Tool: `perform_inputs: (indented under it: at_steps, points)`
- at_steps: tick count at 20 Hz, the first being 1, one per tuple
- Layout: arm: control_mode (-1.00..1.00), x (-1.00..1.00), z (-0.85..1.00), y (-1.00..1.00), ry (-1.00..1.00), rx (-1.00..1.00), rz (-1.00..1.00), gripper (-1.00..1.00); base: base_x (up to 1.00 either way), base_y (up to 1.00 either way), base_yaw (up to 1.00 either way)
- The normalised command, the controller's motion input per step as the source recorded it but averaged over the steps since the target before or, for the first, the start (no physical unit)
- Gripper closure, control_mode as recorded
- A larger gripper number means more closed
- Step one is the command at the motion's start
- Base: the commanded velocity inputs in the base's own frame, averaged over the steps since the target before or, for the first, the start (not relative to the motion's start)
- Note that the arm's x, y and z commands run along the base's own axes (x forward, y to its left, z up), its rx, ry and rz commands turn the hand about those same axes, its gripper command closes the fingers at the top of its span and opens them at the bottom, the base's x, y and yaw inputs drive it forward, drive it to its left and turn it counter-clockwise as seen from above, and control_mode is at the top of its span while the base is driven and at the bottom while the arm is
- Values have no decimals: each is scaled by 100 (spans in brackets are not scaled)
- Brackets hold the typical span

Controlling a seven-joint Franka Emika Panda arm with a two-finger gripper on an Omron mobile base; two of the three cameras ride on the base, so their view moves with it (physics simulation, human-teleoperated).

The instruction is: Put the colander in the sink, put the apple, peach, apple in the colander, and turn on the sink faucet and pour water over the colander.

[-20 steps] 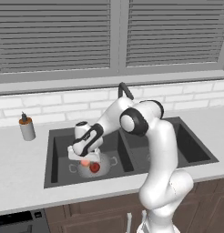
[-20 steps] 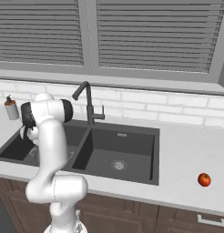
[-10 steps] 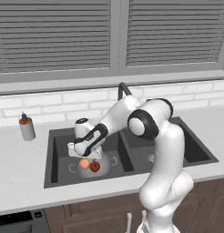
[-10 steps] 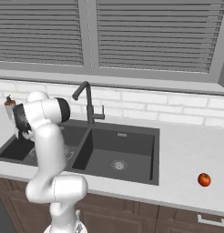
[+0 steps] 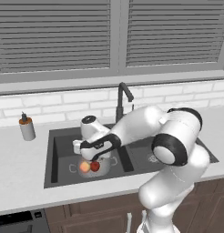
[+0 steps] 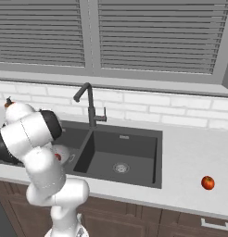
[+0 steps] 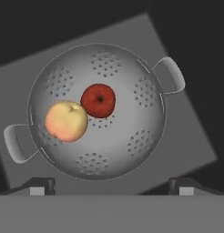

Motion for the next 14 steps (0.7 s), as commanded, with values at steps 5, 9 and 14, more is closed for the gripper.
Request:
perform_inputs:
  at_steps: [5, 9, 14]
  points:
    - [-100, -53, 51, -60, 0, 0, 0, -100, 0, 0, 0]
    - [-100, -48, 48, -66, 0, 0, 0, -100, 0, 0, 0]
    - [-100, -49, 43, -73, -3, 0, 0, -100, 0, 0, 0]
